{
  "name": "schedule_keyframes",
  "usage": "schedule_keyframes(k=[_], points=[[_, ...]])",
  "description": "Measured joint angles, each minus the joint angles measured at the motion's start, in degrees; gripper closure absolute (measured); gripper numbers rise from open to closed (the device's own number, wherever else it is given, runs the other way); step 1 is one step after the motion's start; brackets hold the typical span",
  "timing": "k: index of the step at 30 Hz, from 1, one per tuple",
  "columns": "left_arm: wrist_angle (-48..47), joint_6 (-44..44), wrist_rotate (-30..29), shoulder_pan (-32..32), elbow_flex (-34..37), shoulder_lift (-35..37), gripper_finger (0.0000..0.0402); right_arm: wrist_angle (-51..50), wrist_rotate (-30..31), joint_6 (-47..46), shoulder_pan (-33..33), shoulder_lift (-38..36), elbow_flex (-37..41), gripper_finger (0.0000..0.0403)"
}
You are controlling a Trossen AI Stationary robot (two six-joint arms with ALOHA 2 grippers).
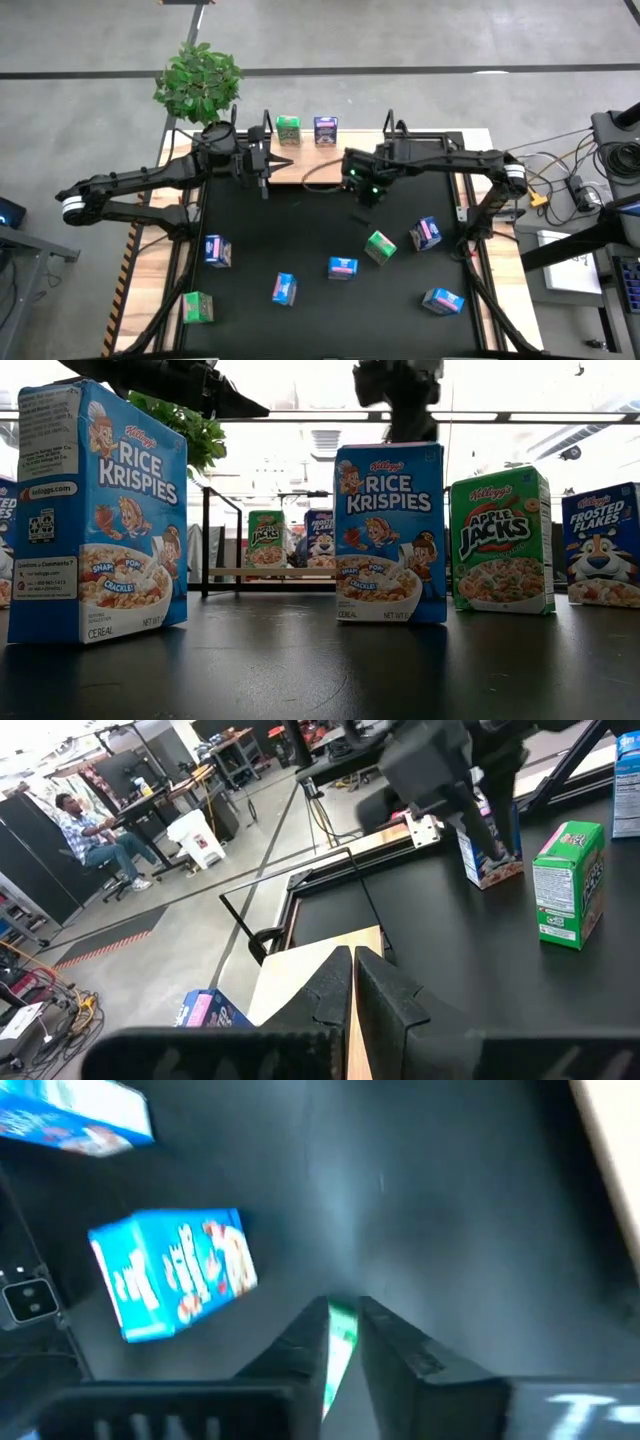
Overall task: Stack cereal on shelf
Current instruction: Put the top green cereal box aligned with the other green cereal box on the shelf
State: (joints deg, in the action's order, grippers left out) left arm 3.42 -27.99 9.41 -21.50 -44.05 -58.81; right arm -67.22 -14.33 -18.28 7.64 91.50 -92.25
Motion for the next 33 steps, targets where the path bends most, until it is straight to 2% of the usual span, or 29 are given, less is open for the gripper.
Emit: schedule_keyframes(k=[5, 10, 14, 22, 33], points=[[-0.3, 0.0, 0.0, 0.0, 0.0, 0.0, 0.0402, -2.5, 0.3, -8.5, -2.4, -2.8, 5.5, 0.0269], [-0.8, 0.0, 0.0, 0.0, 0.0, 0.0, 0.0402, -5.0, 4.0, -15.5, -5.7, -4.5, 8.5, 0.0179], [-0.9, 0.0, 0.0, 0.0, 0.0, 0.0, 0.0402, -5.3, 4.0, -22.8, -8.2, -4.8, 8.7, 0.0134], [-1.0, 0.0, 0.0, 0.0, 0.0, 0.0, 0.0402, -6.5, 8.9, -31.7, -14.1, -4.3, 8.9, 0.0122], [-1.8, 1.4, 0.0, 0.0, 0.0, 0.0, 0.0402, -6.1, 16.2, -35.3, -20.2, -4.3, 8.9, 0.014]])
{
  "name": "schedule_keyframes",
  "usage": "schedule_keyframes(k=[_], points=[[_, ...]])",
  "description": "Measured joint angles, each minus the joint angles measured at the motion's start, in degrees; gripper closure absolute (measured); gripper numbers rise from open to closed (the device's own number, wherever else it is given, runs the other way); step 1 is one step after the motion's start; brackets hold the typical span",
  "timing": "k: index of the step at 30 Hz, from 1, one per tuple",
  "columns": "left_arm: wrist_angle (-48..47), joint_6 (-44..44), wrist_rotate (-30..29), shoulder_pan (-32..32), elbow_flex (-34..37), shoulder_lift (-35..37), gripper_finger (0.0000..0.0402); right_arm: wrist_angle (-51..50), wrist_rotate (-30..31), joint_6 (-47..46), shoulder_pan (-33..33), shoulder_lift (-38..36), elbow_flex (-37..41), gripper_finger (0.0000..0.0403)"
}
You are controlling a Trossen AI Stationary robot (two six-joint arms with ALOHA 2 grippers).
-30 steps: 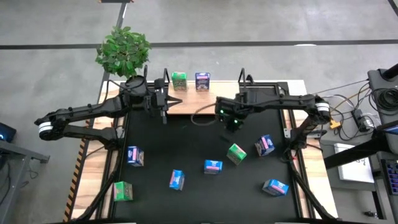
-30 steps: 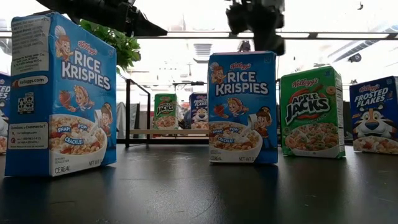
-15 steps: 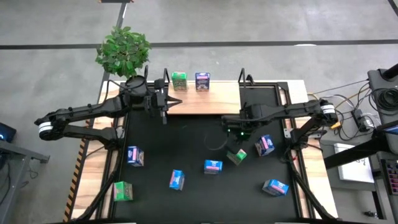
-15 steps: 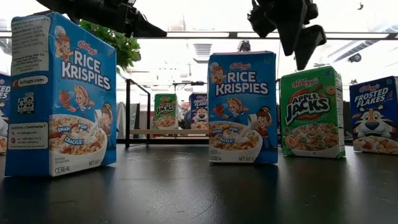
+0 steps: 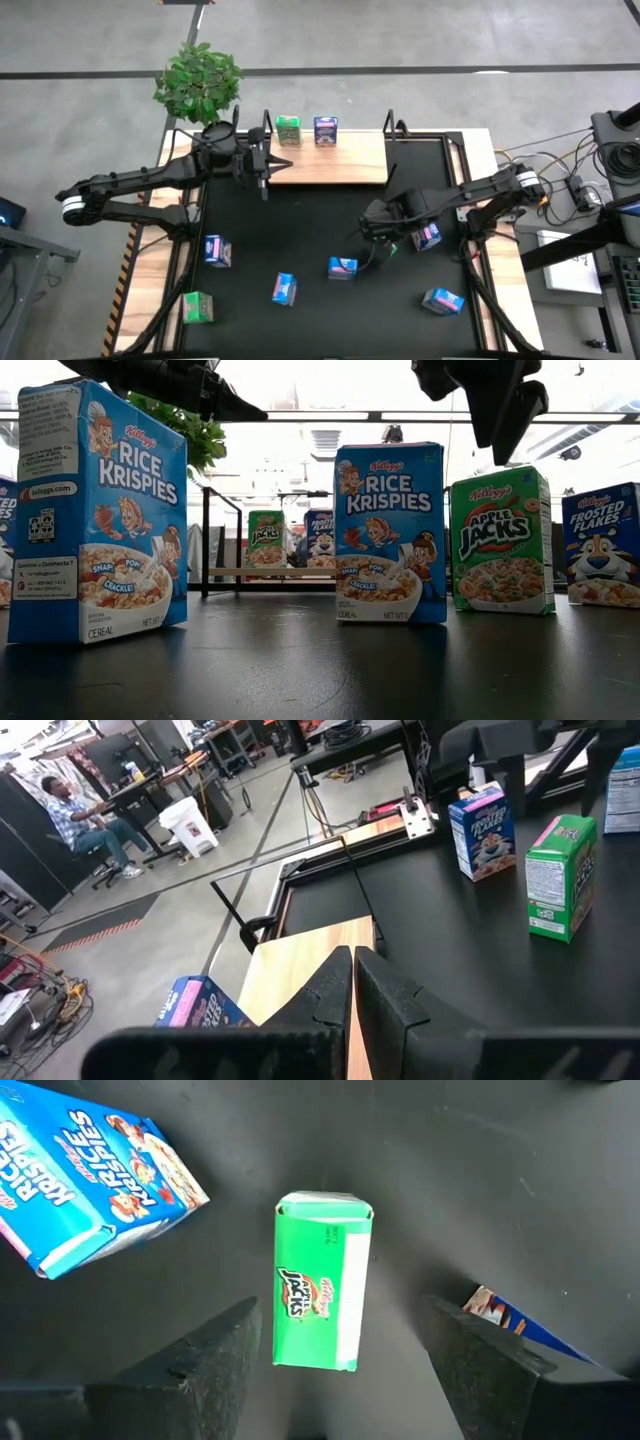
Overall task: Stack cereal on shelf
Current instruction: Put the top green cereal box aligned with the other green cereal box on the shelf
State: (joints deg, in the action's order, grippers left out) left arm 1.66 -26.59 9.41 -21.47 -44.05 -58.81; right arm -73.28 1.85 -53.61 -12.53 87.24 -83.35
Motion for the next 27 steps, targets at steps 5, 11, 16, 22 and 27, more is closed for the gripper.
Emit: schedule_keyframes(k=[5, 11, 16, 22, 27], points=[[-0.2, 0.3, 0.0, 0.0, 0.0, 0.0, 0.0402, 0.6, 2.1, -1.2, -1.7, 0.3, 0.0, 0.014], [-0.4, 0.7, 0.0, 0.0, 0.0, 0.0, 0.0402, 1.0, 2.6, -0.6, -2.4, 3.2, 0.0, 0.014], [-0.9, 0.8, 0.0, 0.0, 0.0, 0.0, 0.0402, 0.7, 2.7, -0.4, -2.5, 5.6, 0.0, 0.014], [-1.1, 1.4, 0.0, 0.0, 0.0, 0.0, 0.0402, 0.7, 2.7, 0.6, -2.5, 7.5, 0.0, 0.014], [-1.5, 1.6, 0.0, 0.0, 0.0, 0.0, 0.0402, 0.7, 2.8, 0.7, -2.5, 7.7, 0.0, 0.0158]])
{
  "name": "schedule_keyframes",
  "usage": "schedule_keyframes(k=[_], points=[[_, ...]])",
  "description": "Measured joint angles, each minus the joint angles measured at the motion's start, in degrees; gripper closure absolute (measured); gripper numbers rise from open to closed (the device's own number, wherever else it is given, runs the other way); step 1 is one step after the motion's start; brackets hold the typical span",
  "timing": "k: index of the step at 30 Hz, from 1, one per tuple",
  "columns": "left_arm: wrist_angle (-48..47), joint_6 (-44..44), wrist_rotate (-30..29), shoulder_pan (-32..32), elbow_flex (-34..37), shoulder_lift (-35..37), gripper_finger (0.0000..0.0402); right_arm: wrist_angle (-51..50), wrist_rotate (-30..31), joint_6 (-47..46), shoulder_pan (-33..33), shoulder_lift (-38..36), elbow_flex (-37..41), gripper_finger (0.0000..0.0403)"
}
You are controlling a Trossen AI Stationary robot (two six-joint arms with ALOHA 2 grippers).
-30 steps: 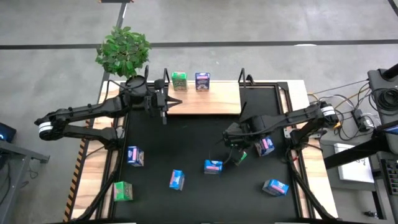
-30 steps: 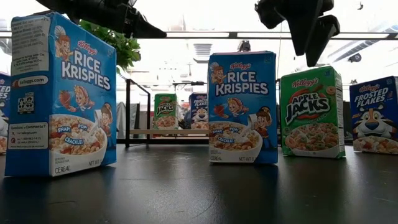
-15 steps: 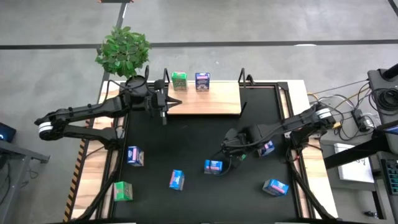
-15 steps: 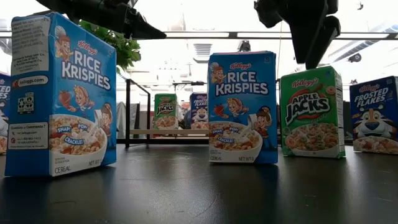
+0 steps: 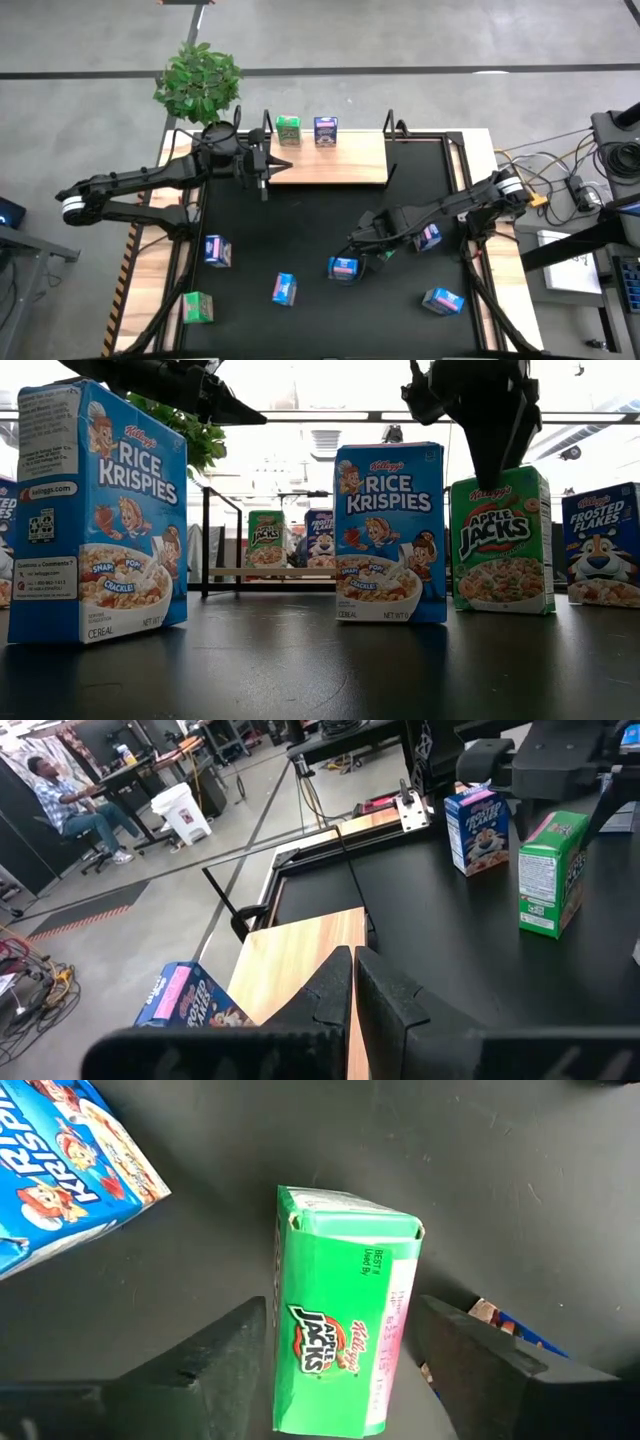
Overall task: Stack cereal on shelf
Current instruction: Put the top green cereal box aligned with the other green cereal box on the shelf
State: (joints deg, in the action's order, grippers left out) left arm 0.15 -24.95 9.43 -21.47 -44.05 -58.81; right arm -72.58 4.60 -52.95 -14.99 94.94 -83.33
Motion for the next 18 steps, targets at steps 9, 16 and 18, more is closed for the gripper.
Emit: schedule_keyframes(k=[9, 16, 18], points=[[-0.3, 0.2, 0.0, 0.0, 0.0, 0.0, 0.0402, 0.4, 1.5, 0.6, 0.0, 0.0, 0.0, 0.023], [-0.3, 0.2, 0.0, 0.0, 0.0, 0.0, 0.0402, 0.8, 1.5, 1.3, 0.0, 0.0, 0.0, 0.0267], [-0.3, 0.2, 0.0, 0.0, 0.0, 0.0, 0.0402, 0.9, 1.4, 1.9, 0.0, 0.0, 0.0, 0.0273]])
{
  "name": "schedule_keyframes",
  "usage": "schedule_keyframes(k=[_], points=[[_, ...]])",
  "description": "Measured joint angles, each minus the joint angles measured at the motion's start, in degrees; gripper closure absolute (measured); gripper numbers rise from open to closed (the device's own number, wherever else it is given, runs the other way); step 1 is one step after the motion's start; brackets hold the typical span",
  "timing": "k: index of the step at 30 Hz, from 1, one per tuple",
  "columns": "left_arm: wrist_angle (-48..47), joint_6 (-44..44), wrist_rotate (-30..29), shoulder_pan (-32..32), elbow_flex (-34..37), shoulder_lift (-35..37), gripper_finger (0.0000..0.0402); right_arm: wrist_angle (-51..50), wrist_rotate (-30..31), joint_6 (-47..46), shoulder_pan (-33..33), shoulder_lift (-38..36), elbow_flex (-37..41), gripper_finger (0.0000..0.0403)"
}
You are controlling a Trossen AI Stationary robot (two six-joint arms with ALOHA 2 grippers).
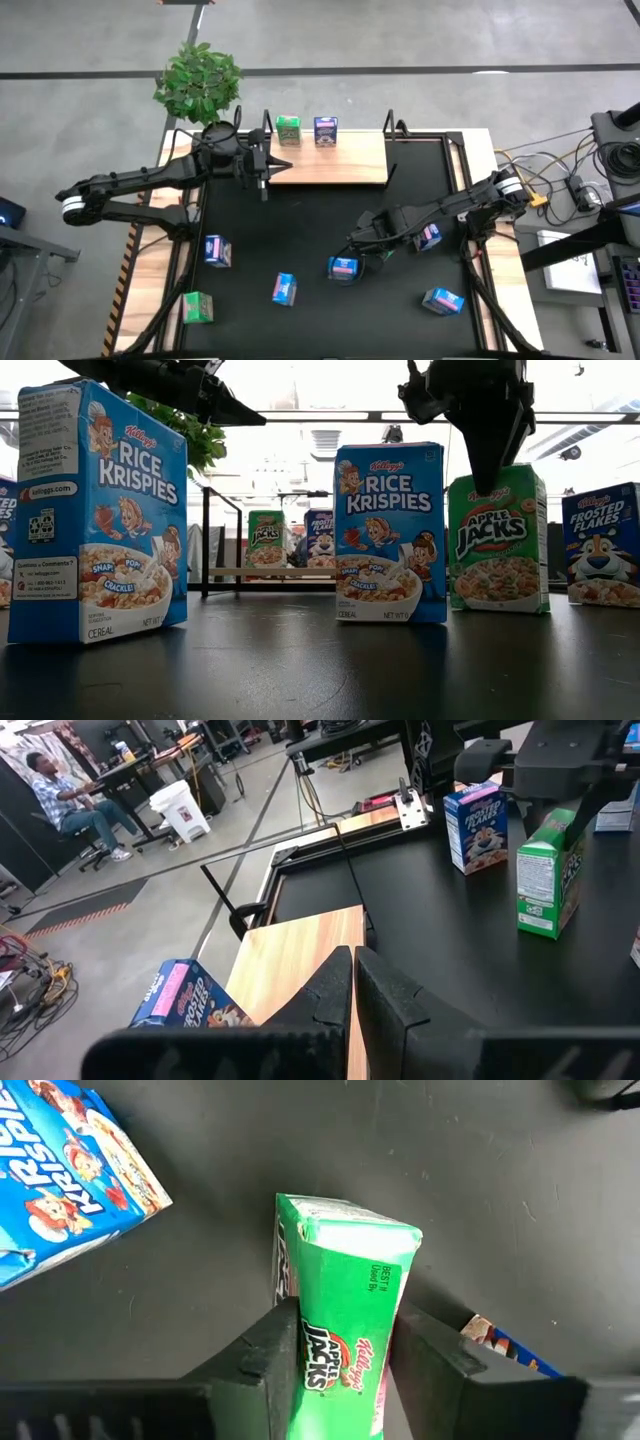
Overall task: Stack cereal on shelf
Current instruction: Put the top green cereal box aligned with the other green cereal box on the shelf
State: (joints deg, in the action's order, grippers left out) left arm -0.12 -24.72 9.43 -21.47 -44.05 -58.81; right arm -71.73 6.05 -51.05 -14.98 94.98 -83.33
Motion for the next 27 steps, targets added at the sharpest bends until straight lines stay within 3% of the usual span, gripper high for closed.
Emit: schedule_keyframes(k=[6, 14, 20, 27], points=[[0.0, 0.2, 0.0, 0.0, 0.0, 0.0, 0.0402, -4.2, 0.0, 4.1, 1.3, 0.0, -4.1, 0.0276], [0.9, -0.2, 0.0, -0.1, 0.0, 0.0, 0.0402, -10.7, 4.5, 13.7, 6.4, 0.0, -15.9, 0.0277], [3.6, -1.7, 0.0, -0.8, 0.0, 0.0, 0.0402, -9.3, 8.6, 27.3, 12.6, 0.2, -24.0, 0.028], [5.5, -1.8, 0.0, -1.7, 0.0, 0.7, 0.0402, -0.7, 8.5, 47.7, 21.5, 3.5, -29.7, 0.0282]])
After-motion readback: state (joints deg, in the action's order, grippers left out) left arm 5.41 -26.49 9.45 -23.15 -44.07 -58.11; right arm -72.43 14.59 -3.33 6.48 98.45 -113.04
